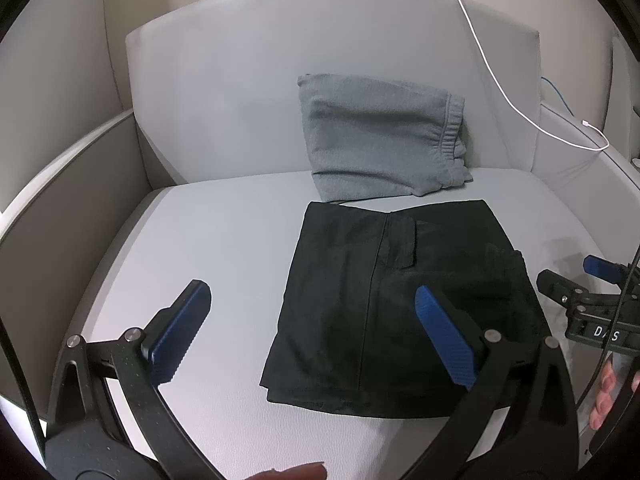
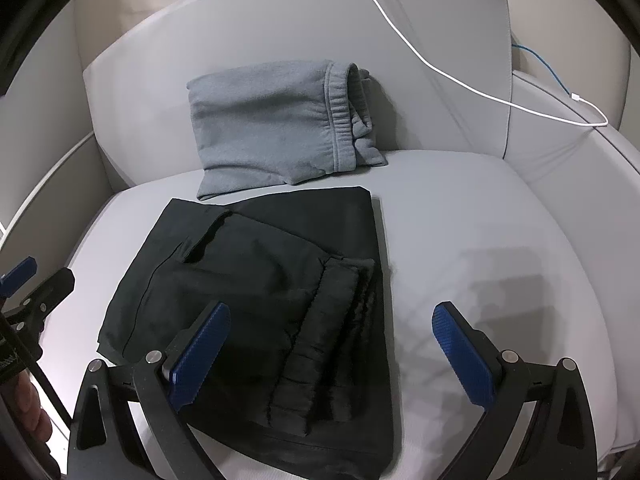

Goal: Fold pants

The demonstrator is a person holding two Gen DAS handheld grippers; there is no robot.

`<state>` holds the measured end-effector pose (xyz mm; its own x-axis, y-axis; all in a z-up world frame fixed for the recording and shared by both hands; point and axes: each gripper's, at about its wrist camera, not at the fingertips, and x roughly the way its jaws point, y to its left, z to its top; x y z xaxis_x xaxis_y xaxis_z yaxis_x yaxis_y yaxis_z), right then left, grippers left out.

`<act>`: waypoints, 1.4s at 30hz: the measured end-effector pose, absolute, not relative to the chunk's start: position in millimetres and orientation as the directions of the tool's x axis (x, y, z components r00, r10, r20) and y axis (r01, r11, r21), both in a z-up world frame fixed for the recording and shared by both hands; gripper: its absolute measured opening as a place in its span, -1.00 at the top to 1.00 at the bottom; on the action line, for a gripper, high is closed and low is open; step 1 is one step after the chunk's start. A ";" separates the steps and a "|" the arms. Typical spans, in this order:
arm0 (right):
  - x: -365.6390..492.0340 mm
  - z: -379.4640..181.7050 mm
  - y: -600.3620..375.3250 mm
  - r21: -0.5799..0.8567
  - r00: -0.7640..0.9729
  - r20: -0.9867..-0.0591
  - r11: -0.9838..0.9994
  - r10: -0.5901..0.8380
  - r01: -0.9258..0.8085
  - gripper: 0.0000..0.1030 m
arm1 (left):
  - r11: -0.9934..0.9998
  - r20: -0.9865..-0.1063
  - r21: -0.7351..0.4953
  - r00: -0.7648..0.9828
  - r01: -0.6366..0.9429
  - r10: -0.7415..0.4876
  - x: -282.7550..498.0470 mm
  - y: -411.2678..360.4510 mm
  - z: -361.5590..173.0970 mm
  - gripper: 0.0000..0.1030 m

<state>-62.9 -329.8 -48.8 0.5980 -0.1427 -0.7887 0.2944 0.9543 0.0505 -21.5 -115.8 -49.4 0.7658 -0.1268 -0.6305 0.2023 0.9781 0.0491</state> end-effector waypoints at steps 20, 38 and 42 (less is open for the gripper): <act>-63.8 -51.7 -329.9 0.047 0.588 -0.797 0.954 -0.142 0.295 -0.99 | 0.980 -0.643 0.042 0.757 0.193 -0.121 -18.8 -112.5 -52.2 -0.98; -61.9 -53.3 -332.3 0.049 0.575 -0.808 0.957 -0.131 0.286 -0.99 | 0.979 -0.649 0.051 0.752 0.197 -0.117 -19.6 -113.9 -55.2 -0.98; -62.0 -54.1 -332.5 0.050 0.574 -0.809 0.957 -0.130 0.287 -0.99 | 0.979 -0.654 0.050 0.747 0.198 -0.118 -19.0 -114.4 -56.1 -0.98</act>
<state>-62.0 -332.5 -54.1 0.5738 -0.1295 -0.8087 0.2866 0.9567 0.0501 -19.0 -114.4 -56.1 0.7475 -0.1181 -0.6537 0.1982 0.9789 0.0498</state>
